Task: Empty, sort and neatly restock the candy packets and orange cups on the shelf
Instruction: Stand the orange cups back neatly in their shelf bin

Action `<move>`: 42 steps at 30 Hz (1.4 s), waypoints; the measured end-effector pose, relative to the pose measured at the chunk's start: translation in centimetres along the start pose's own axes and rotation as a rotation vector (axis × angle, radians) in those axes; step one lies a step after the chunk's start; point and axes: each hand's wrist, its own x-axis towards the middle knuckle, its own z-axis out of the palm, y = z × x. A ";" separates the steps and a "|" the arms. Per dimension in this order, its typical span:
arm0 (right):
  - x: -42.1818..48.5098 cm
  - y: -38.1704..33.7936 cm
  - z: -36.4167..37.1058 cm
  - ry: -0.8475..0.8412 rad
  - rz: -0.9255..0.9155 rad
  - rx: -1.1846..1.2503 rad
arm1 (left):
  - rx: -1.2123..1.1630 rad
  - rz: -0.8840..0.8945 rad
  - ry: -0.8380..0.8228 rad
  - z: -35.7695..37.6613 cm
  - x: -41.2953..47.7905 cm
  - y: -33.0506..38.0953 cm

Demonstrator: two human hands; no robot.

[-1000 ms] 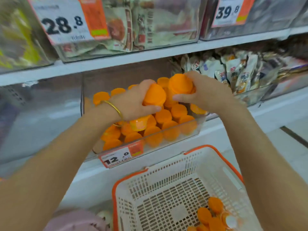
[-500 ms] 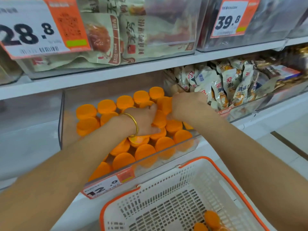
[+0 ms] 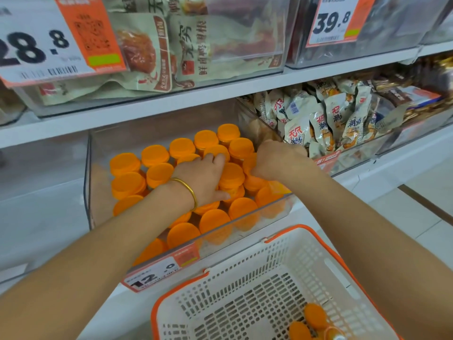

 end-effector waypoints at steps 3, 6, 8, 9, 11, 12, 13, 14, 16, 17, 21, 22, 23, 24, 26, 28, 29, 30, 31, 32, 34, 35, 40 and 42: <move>-1.0 1.4 0.0 0.208 -0.092 0.149 | -0.071 0.017 -0.034 0.0 -0.7 -0.5; -1.9 2.0 1.1 0.277 -0.226 0.247 | -0.085 0.035 -0.024 0.2 -1.2 -0.9; -2.0 2.0 2.2 0.267 -0.255 0.299 | -0.006 0.065 0.018 0.4 -1.5 -0.9; -2.0 2.0 2.7 0.268 -0.259 0.335 | 0.018 0.079 0.040 0.5 -1.6 -1.0; -2.0 2.0 3.4 0.305 -0.268 0.405 | -0.009 0.105 0.056 0.5 -1.6 -1.4; -2.1 2.1 3.7 0.334 -0.276 0.431 | -0.035 0.124 0.047 0.5 -1.6 -1.6; -2.1 2.2 3.9 0.360 -0.288 0.453 | -0.044 0.147 0.039 0.5 -1.6 -1.8; -2.2 2.2 4.1 0.381 -0.301 0.475 | -0.033 0.167 0.033 0.6 -1.6 -1.9; -2.3 2.1 4.5 0.400 -0.316 0.522 | 0.000 0.183 0.030 0.9 -1.6 -2.0; -2.4 2.0 4.6 0.401 -0.317 0.541 | 0.015 0.179 0.033 1.0 -1.6 -2.0; -2.3 1.8 5.1 0.422 -0.317 0.587 | 0.075 0.164 0.050 1.3 -1.7 -1.7; -2.4 1.8 5.2 0.434 -0.321 0.603 | 0.073 0.162 0.052 1.4 -1.9 -1.6; -2.4 1.8 5.1 0.450 -0.327 0.621 | 0.063 0.161 0.054 1.3 -2.0 -1.6; -2.5 1.8 5.0 0.468 -0.337 0.647 | 0.039 0.162 0.061 1.2 -2.3 -1.8; -2.8 1.8 4.6 0.491 -0.358 0.713 | -0.039 0.149 0.087 0.8 -2.8 -2.4; -3.2 1.5 4.0 0.486 -0.372 0.767 | -0.078 0.145 0.098 0.4 -3.6 -3.1; -3.6 1.2 3.6 0.474 -0.375 0.786 | -0.078 0.149 0.096 0.4 -3.9 -3.3; -3.9 0.9 3.4 0.459 -0.377 0.805 | -0.097 0.147 0.105 0.3 -4.4 -3.5; -4.3 0.5 3.2 0.446 -0.382 0.824 | -0.146 0.136 0.133 0.2 -5.0 -3.7; -4.7 0.0 3.1 0.439 -0.391 0.842 | -0.214 0.117 0.184 0.0 -5.6 -3.8; -5.6 -1.4 3.0 0.417 -0.422 0.880 | -0.355 0.054 0.327 -0.8 -7.1 -4.3; -6.0 -2.4 3.0 0.394 -0.447 0.913 | -0.407 0.007 0.397 -1.2 -8.1 -4.5; -7.6 -9.2 4.4 0.219 -0.616 0.906 | -0.359 -0.173 0.528 -0.5 -12.9 -6.4; -8.2 -11.4 5.4 0.165 -0.642 0.852 | -0.353 -0.214 0.543 0.4 -14.1 -6.9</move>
